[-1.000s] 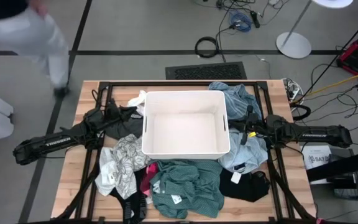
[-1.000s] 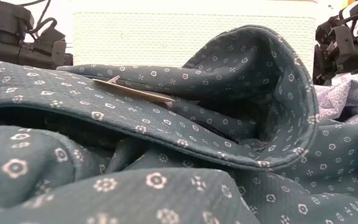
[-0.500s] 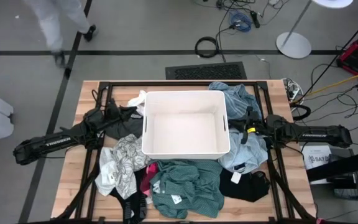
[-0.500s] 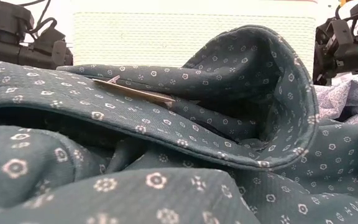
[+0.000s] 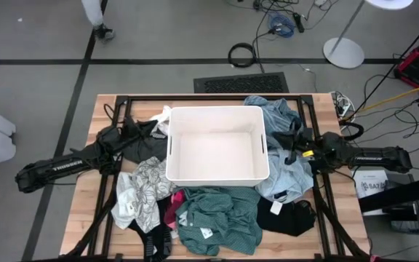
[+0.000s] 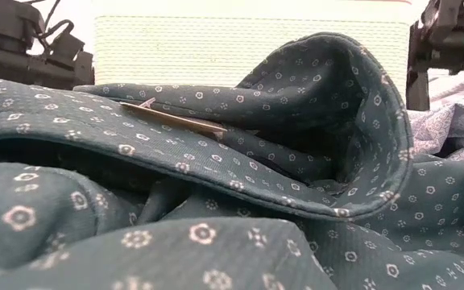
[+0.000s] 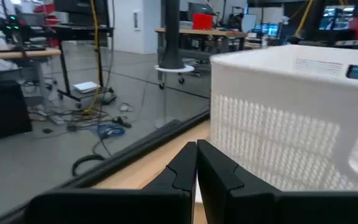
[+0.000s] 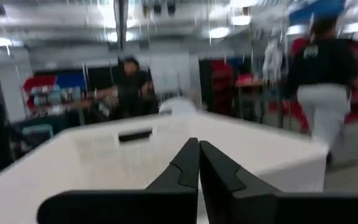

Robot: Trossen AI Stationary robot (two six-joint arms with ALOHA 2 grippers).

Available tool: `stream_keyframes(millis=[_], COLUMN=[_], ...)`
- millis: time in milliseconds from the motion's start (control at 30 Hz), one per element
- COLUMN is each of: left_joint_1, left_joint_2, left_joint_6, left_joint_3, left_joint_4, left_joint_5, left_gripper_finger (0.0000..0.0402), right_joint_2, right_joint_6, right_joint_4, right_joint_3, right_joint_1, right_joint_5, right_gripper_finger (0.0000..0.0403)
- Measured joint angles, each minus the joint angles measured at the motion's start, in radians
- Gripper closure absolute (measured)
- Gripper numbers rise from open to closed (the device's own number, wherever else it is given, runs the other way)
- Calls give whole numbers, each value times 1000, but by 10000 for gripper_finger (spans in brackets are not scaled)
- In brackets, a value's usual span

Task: Sort clothes
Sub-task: Put the white sock into the white laundry organizer

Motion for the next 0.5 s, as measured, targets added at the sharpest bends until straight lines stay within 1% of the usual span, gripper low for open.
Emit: stream_keyframes(millis=[67,133,200,367,500], left_joint_1=[3,12,29,93,151], left_joint_2=[6,24,50,135,216], left_joint_6=[37,46,47,45,20], left_joint_3=[49,110,166,281,326], left_joint_4=[-78,-170,-240,-376,-458], left_joint_5=[-19,-47,-67,-90,-86], left_gripper_finger=[381,381,381,376,344], right_joint_2=[0,0,0,8,26], right_joint_6=[-8,-13,-32,-57,-62], right_joint_4=[29,19,-10,-89,-161], right_joint_3=[3,19,41,111,163], right_joint_1=[0,0,-1,-12,-29], right_joint_5=[54,139,192,202,201], right_gripper_finger=[403,400,390,344,303])
